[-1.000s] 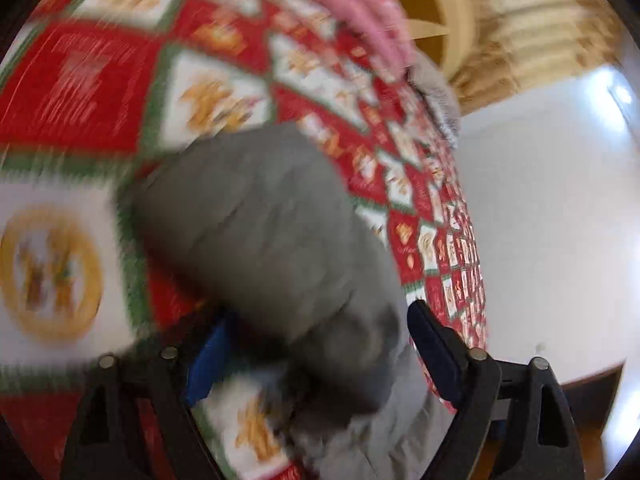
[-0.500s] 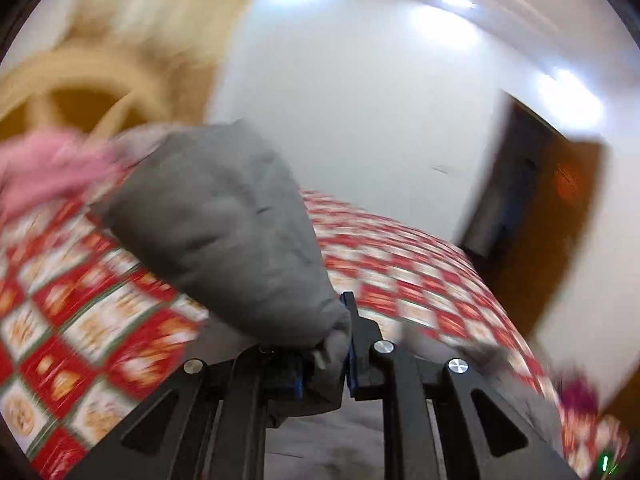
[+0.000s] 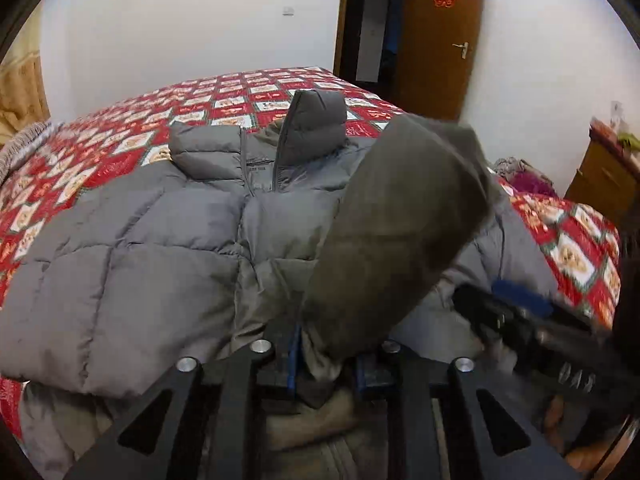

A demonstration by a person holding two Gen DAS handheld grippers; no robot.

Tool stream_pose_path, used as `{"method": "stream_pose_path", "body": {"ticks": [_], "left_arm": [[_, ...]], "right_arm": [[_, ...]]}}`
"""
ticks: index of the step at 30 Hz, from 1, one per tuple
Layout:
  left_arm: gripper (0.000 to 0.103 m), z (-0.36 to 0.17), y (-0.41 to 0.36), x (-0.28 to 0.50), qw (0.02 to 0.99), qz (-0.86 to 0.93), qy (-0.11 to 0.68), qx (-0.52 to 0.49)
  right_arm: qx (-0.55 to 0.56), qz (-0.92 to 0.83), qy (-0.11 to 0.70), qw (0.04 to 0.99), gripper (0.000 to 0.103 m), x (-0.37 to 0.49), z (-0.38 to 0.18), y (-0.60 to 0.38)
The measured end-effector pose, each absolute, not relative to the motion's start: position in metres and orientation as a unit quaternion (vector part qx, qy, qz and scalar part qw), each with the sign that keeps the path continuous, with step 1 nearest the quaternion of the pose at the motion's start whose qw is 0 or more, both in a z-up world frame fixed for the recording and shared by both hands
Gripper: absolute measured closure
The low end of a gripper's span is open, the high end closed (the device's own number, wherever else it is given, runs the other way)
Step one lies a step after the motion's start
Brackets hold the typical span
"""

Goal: Fold large clothes

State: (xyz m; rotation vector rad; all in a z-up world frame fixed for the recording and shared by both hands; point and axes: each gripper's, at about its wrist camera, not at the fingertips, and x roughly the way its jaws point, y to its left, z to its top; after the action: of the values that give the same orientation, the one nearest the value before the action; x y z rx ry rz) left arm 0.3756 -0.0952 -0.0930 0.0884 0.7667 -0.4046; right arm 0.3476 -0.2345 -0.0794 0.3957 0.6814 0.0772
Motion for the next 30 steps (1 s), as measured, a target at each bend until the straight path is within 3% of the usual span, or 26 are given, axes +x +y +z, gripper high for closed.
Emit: {"method": "stream_pose_path", "body": {"ticks": [1,2,3,5,11,17,20,23,24,25,26,30], "left_arm": [[0.055,-0.089,-0.095,0.372,0.905,-0.200,0.373,0.042],[0.036,-0.086,-0.094,0.365,0.902,-0.211,0.376,0.038],[0.026,-0.082,-0.093,0.355,0.900,-0.217,0.375,0.038],[0.022,-0.083,-0.088,0.341,0.899,-0.219,0.376,0.049],[0.022,-0.085,-0.026,0.303,0.903,-0.189,0.385,-0.028],[0.022,-0.069,0.063,0.303,0.915,-0.130,0.374,-0.072],[0.022,-0.055,0.085,0.321,0.928,-0.082,0.354,-0.078],[0.022,-0.043,0.099,0.345,0.935,-0.052,0.339,-0.088],[0.022,-0.043,0.100,0.352,0.935,-0.045,0.342,-0.086],[0.022,-0.043,0.103,0.363,0.933,-0.037,0.349,-0.085],[0.022,-0.044,0.103,0.374,0.930,-0.033,0.357,-0.085],[0.022,-0.052,0.108,0.399,0.922,-0.016,0.374,-0.102]], "right_arm": [[0.197,0.039,0.331,0.922,0.028,0.347,-0.080,-0.236],[0.200,0.041,0.330,0.922,0.028,0.347,-0.080,-0.236],[0.203,0.042,0.329,0.921,0.028,0.347,-0.080,-0.237],[0.205,0.042,0.330,0.921,0.028,0.348,-0.080,-0.238],[0.212,0.044,0.342,0.914,0.029,0.344,-0.073,-0.243],[0.287,0.047,0.289,0.912,0.024,0.295,-0.037,-0.272],[0.313,0.084,0.310,0.894,0.014,0.313,-0.034,-0.260],[0.272,0.091,0.355,0.890,0.015,0.341,-0.043,-0.227],[0.243,0.094,0.380,0.887,0.033,0.352,-0.048,-0.214],[0.218,0.104,0.402,0.883,0.072,0.362,-0.053,-0.201],[0.199,0.112,0.418,0.879,0.083,0.370,-0.055,-0.192],[0.106,0.070,0.373,0.919,0.088,0.363,-0.025,-0.186]]}}
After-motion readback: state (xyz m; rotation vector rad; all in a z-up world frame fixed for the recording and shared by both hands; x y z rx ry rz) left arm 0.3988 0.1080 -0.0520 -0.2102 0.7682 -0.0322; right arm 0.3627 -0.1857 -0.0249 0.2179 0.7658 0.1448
